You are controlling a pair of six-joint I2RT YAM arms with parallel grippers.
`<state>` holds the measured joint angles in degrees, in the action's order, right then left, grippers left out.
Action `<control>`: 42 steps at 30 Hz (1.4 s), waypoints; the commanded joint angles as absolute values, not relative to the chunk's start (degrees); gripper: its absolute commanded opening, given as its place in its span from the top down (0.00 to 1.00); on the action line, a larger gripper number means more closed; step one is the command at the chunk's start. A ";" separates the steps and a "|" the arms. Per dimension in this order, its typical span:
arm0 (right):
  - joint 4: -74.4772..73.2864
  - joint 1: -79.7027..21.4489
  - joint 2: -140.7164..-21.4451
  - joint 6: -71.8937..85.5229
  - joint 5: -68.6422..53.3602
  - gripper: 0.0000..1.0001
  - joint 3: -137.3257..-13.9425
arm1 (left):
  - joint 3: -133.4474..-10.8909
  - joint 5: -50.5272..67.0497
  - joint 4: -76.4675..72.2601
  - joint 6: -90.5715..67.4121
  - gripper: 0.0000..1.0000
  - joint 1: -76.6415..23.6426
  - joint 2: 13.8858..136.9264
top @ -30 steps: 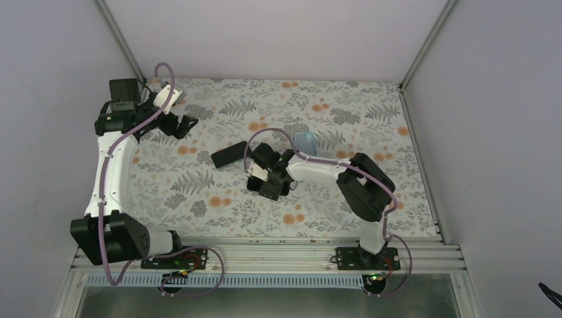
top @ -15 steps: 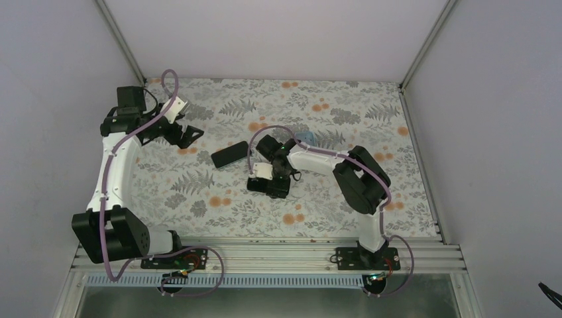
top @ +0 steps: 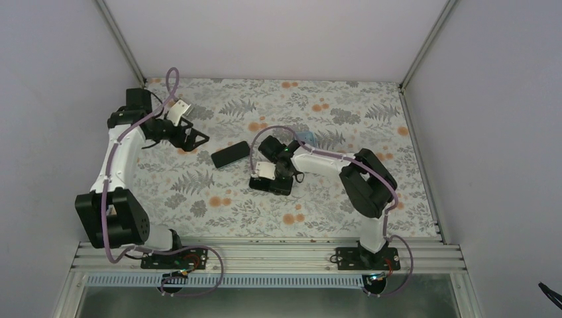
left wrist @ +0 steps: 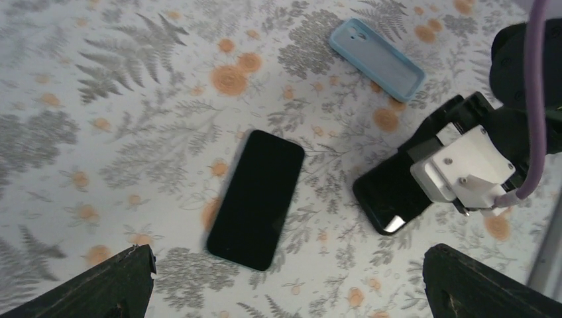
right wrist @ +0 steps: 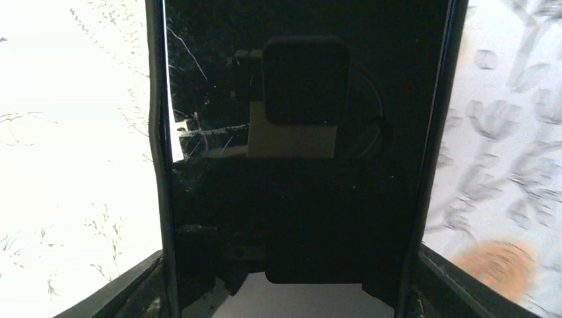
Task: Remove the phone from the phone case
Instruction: Pick up the phone at the center of the board.
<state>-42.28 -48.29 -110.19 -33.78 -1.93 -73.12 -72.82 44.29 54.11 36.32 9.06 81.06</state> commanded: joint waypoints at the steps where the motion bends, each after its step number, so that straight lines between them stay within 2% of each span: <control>1: -40.33 -48.16 -102.43 -30.92 1.24 0.40 -75.86 | -73.74 48.61 58.88 34.66 0.00 7.17 86.15; 9: -41.32 -49.24 -101.35 -28.90 2.32 0.39 -86.68 | -80.73 50.31 65.03 30.92 0.00 0.98 96.98; 18: -41.68 -51.72 -107.24 -27.56 3.05 0.39 -96.76 | -89.28 60.07 72.77 31.87 0.05 -1.77 105.22; 23: -42.48 -52.20 -109.66 -27.32 3.32 0.39 -101.15 | -92.99 62.69 77.70 33.60 0.20 -4.15 108.36; 28: -42.22 -52.33 -111.18 -26.83 5.04 0.39 -102.68 | -92.86 63.43 77.78 33.54 0.54 -4.92 108.18; 32: -41.84 -52.33 -111.03 -26.69 6.08 0.40 -102.50 | -91.46 63.41 77.78 34.03 0.66 -4.92 108.04; 35: -41.91 -52.28 -110.74 -26.72 6.58 0.40 -102.24 | -91.23 63.50 77.78 34.24 0.68 -4.92 108.20; 37: -41.89 -52.28 -110.38 -26.81 6.50 0.40 -101.84 | -91.50 63.71 77.76 34.53 0.79 -4.92 108.32; 38: -41.99 -52.26 -110.22 -26.87 6.35 0.36 -101.59 | -91.76 63.80 77.78 34.64 0.86 -4.94 108.31; 39: -42.23 -52.29 -110.04 -27.01 6.14 0.27 -101.27 | -92.10 63.74 77.78 34.85 0.94 -5.00 108.23; 40: -42.73 -52.25 -109.76 -27.11 5.56 0.14 -100.98 | -92.44 63.53 77.78 35.27 0.97 -5.24 108.07; 42: -44.31 -52.10 -108.68 -27.68 4.05 0.02 -99.94 | -93.08 62.84 77.78 36.47 0.98 -5.54 107.08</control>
<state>-44.45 -52.88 -110.85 -27.92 4.99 -100.31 -91.59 60.84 76.82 31.53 -4.36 108.64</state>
